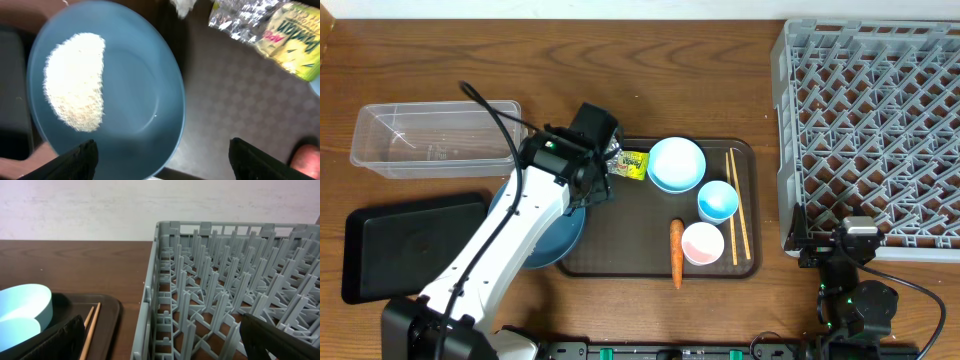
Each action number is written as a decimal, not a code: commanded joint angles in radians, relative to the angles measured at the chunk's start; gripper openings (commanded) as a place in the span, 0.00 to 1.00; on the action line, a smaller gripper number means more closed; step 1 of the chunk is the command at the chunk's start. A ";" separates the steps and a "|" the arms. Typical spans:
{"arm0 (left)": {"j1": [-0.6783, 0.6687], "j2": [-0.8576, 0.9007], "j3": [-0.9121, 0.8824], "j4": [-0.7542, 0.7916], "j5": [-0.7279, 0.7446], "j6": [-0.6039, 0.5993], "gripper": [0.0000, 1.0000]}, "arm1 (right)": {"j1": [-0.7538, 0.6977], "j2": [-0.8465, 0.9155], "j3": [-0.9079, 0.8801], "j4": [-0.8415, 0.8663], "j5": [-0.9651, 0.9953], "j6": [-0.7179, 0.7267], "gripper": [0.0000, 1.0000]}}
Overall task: Sort waste into correct bins and load items into the dishwasher rack
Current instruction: 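Lift the blue bowl with the left gripper and tilt it, then carry the bowl left and tip rice onto the black tray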
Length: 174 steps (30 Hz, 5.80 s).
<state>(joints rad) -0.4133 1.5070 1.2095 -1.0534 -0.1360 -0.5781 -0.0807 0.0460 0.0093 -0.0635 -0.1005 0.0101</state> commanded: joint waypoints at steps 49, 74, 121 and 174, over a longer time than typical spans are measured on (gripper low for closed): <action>-0.066 0.081 -0.314 0.368 0.004 0.073 0.06 | 0.005 0.000 -0.004 -0.001 -0.001 -0.008 0.99; -0.072 0.055 -0.066 0.077 0.004 0.056 0.06 | 0.005 0.001 -0.004 -0.001 -0.001 -0.008 0.99; 0.303 -0.215 -0.067 -0.023 -0.060 0.050 0.06 | 0.005 0.001 -0.004 -0.001 -0.001 -0.008 0.99; 1.333 -0.044 -0.087 0.415 1.113 0.068 0.06 | 0.005 0.002 -0.004 -0.001 -0.001 -0.008 0.99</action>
<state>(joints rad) 0.8841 1.4696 1.1175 -0.6449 0.8478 -0.4923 -0.0807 0.0460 0.0090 -0.0635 -0.1005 0.0101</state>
